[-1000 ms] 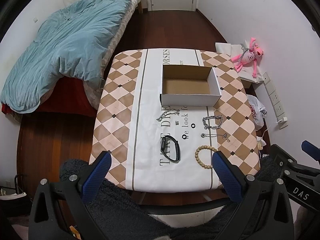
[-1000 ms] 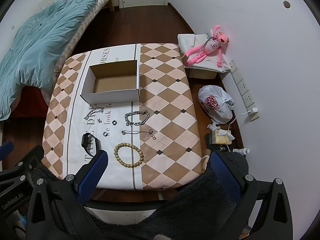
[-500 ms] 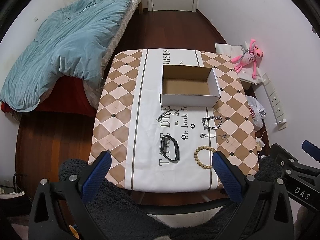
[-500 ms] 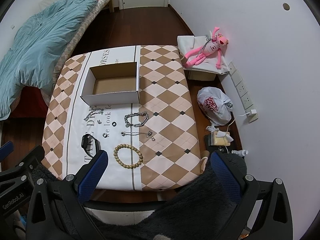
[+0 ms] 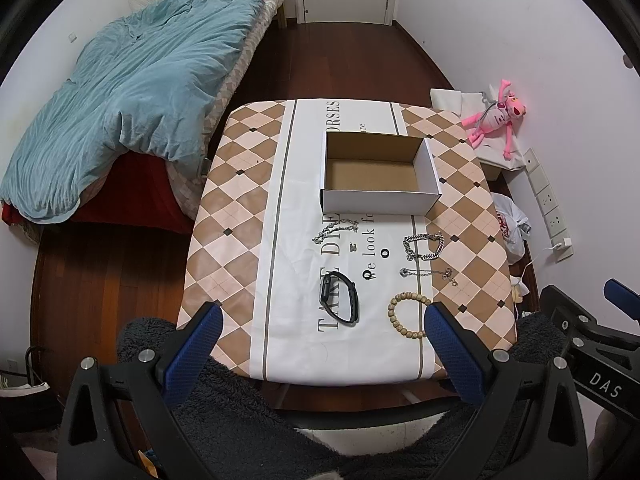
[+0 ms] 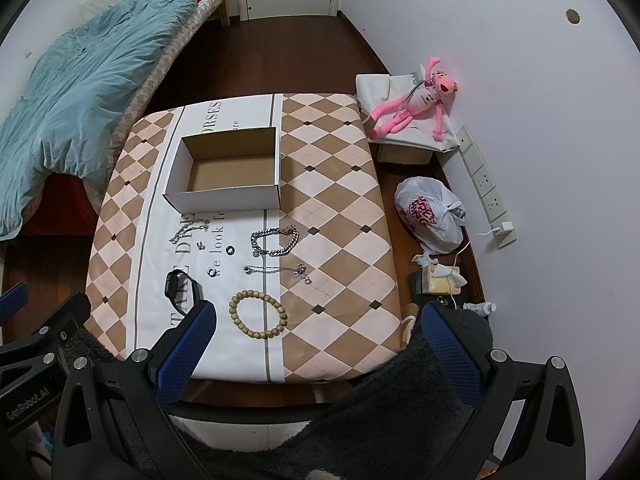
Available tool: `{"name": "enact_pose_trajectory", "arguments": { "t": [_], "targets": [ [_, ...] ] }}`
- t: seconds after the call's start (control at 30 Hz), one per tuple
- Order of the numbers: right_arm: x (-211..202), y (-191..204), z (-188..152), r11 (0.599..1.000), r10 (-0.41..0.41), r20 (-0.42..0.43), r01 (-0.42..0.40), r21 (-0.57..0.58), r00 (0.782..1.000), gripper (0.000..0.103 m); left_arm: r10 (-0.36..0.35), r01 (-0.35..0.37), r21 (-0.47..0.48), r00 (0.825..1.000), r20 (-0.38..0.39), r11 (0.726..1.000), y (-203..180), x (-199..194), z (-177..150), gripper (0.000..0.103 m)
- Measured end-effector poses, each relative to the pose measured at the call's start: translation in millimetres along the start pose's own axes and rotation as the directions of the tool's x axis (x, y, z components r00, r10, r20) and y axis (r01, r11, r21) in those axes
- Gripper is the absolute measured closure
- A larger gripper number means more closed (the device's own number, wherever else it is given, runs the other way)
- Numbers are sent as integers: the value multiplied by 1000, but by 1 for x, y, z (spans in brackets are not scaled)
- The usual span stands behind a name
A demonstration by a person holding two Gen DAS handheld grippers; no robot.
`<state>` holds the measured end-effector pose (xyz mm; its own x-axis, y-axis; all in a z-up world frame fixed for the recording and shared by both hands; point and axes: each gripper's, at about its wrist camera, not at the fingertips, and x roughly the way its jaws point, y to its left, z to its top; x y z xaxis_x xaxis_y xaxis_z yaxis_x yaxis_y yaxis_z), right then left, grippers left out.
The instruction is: Organize jewelry
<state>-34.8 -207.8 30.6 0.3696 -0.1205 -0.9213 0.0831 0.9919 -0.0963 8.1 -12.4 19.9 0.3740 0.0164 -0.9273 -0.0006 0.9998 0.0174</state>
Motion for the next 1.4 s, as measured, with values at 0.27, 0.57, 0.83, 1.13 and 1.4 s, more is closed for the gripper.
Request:
{"name": "enact_pose_trajectory", "arguments": {
  "t": [0.27, 0.57, 0.83, 1.13, 1.4],
  "targets": [
    [6, -7, 18, 1000, 4, -21, -4, 5, 1000, 0, 11, -11, 4, 1000, 5, 1000, 0, 1, 1, 0],
    [100, -2, 32, 1000, -7, -162, 5, -12, 987, 0, 112, -112, 7, 994, -21, 994, 4, 59, 25, 0],
    [166, 21, 7, 999, 34, -255, -39, -13, 966, 2, 126, -122, 36, 983, -132, 992, 12, 128, 14, 0],
    [215, 36, -15, 998, 67, -334, -64, 21, 940, 8, 64, -66, 0, 972, -226, 998, 22, 174, 0, 1],
    [247, 39, -26, 998, 70, -386, -64, 30, 920, 23, -26, 14, -42, 950, -312, 999, 25, 209, -13, 22]
  ]
}}
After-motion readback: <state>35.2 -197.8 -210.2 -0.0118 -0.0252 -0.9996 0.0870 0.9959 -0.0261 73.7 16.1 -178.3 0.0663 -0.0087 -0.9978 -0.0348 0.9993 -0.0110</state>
